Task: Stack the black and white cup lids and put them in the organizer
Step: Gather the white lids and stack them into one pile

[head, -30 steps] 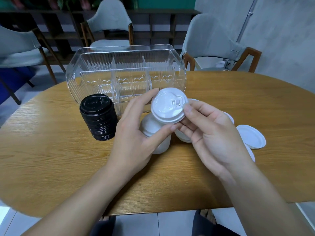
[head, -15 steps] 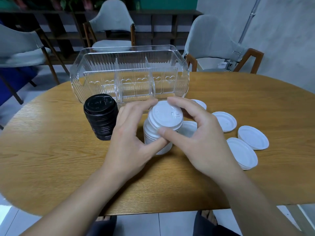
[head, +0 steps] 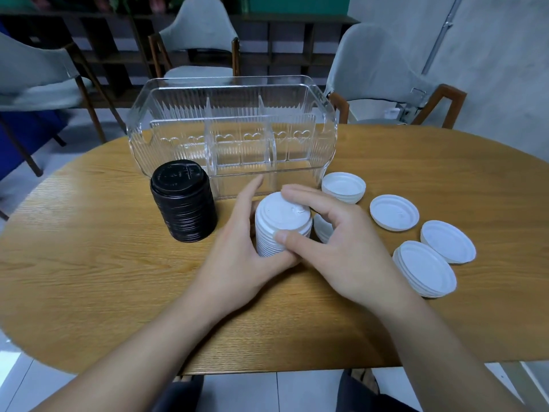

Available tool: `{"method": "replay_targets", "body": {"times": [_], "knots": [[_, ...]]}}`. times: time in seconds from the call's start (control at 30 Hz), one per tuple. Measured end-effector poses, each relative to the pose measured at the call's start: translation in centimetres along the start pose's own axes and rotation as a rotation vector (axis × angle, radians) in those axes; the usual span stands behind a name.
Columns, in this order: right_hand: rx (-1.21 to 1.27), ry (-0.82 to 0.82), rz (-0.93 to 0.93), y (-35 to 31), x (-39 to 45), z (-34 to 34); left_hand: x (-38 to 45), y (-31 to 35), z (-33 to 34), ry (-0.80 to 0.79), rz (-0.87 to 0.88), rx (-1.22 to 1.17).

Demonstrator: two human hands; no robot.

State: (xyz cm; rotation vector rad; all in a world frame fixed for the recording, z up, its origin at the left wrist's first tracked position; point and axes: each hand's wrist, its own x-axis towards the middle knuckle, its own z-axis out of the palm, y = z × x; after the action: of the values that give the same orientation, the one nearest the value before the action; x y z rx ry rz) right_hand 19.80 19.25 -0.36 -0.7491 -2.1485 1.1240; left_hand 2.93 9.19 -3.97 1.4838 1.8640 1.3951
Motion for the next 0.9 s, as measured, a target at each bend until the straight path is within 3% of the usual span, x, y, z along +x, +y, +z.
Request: {"method": "replay_targets", "body": {"times": [0.2,0.67,0.8,0.9], "knots": [[0.132,-0.117,0.052,0.7,0.7,-0.8,0.1,-0.1,-0.3,-0.047,-0.041,-0.085],[0.005,0.164,0.071,-0.3,-0.9,1.6,-0.2,-0.2,0.2,0.056,-0.032,0.025],[-0.068,0.188,0.038,-0.6,-1.1,2.1,-0.2,-0.1,0.2,0.059,-0.032,0.034],[0.022,0.153,0.045,-0.5,-1.0,1.9,-0.1,-0.2,0.1,0.039,-0.036,0.011]]}}
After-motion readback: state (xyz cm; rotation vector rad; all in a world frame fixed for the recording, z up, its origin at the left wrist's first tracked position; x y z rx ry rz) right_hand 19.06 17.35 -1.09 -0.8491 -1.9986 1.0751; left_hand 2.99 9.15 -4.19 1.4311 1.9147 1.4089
